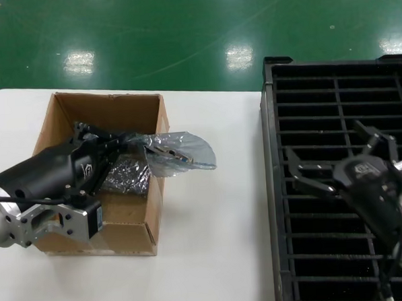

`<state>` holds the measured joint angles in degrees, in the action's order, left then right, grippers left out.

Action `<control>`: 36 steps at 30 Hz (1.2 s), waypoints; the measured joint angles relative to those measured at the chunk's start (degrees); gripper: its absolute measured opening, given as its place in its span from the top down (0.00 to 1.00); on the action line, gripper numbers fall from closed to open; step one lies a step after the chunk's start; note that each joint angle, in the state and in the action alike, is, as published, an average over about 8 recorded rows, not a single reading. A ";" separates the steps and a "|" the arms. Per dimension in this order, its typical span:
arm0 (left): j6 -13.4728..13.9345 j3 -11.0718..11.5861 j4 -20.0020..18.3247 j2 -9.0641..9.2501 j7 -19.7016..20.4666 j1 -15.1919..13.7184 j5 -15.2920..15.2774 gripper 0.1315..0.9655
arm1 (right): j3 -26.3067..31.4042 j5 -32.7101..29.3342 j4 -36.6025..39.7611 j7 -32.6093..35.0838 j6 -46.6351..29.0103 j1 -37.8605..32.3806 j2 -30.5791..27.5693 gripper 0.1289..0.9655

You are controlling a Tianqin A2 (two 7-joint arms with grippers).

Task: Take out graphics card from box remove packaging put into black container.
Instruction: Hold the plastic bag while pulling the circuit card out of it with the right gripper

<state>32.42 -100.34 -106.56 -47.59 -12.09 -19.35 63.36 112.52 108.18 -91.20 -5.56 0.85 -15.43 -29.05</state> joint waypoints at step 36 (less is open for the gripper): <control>0.00 0.00 0.00 0.00 0.00 0.00 0.00 0.99 | 24.84 11.55 -5.18 11.99 6.65 -12.38 -5.90 0.79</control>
<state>32.42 -100.34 -106.56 -47.59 -12.09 -19.35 63.36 137.36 119.74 -96.38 6.43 7.50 -27.81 -34.95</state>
